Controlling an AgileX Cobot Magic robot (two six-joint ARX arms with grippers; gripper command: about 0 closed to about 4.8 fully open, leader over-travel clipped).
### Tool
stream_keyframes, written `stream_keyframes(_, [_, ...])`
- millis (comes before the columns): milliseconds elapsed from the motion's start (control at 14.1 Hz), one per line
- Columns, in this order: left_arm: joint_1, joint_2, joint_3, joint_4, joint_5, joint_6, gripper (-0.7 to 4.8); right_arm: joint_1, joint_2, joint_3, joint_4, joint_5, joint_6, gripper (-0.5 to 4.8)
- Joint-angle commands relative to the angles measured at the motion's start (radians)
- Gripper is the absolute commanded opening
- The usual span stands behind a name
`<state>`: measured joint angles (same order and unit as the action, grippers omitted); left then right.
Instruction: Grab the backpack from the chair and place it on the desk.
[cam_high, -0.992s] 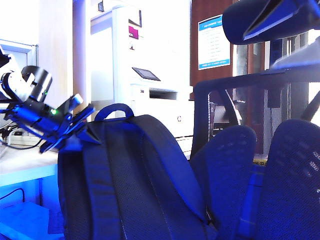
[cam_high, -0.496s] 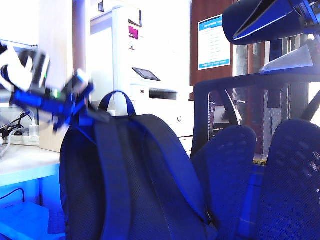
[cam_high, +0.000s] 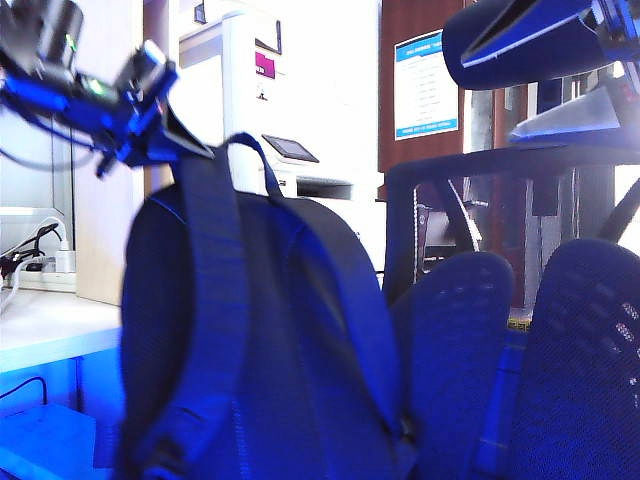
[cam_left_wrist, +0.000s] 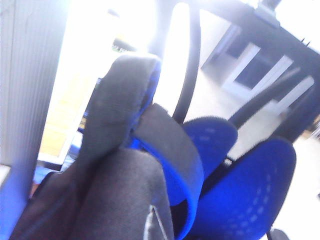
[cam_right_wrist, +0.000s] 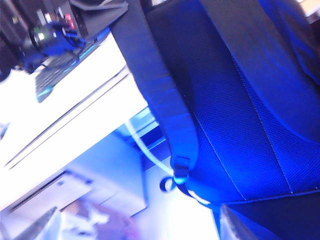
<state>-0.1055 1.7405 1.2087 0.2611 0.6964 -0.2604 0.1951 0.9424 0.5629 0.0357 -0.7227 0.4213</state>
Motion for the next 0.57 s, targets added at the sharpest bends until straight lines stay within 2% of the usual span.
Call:
stream_keyframes(71, [0.006,-0.133,0.022,0.099,-0.043,0.045,-0.06,0.0,-0.003,0.005,0.032,-0.097,-0.002,4.04])
stream_keyframes(213, [0.006,-0.211,0.022,0.099,-0.079,0.051,-0.06,0.0,-0.012,0.005,0.043,-0.151,-0.002,4.04])
stream_keyframes(354, [0.007,-0.294,0.026,0.099,-0.119,0.051,-0.06,0.001,-0.028,0.005,0.045,-0.156,-0.002,4.04])
stream_keyframes(567, [0.008,-0.393,0.104,0.036,-0.136,0.052,-0.06,0.019,-0.042,0.005,0.044,-0.187,0.023,4.04])
